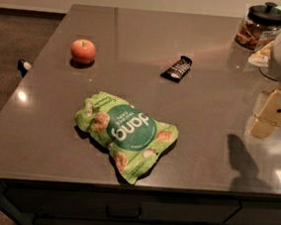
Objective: Move rxbar chocolate near green rice chip bag
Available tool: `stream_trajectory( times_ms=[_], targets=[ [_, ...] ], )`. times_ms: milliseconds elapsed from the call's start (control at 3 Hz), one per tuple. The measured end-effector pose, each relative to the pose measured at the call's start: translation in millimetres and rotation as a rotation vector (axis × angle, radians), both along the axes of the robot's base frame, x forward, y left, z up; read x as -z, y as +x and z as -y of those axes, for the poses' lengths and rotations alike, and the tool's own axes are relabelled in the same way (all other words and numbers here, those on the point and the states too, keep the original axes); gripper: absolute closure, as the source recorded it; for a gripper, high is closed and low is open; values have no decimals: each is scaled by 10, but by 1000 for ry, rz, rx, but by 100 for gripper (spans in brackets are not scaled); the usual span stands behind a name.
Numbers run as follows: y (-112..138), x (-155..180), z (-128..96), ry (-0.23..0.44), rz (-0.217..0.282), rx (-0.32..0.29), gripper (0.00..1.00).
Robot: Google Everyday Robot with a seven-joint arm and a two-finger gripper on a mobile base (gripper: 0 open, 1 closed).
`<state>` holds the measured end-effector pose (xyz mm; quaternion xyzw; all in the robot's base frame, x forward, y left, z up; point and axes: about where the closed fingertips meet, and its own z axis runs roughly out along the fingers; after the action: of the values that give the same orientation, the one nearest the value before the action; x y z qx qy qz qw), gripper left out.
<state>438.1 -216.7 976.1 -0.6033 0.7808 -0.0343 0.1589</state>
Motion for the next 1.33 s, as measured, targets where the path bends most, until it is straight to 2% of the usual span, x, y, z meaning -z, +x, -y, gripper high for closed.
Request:
stream_trajectory(
  times_ms=[333,667,1000,1333],
  targets=[
    [0,0,0,0,0,0,0],
    [156,27,-140,-24,13,-5,0],
    [580,90,-338,-85,-9,-64,0],
    [985,74,-444,-122,-41,-138,0]
  ],
)
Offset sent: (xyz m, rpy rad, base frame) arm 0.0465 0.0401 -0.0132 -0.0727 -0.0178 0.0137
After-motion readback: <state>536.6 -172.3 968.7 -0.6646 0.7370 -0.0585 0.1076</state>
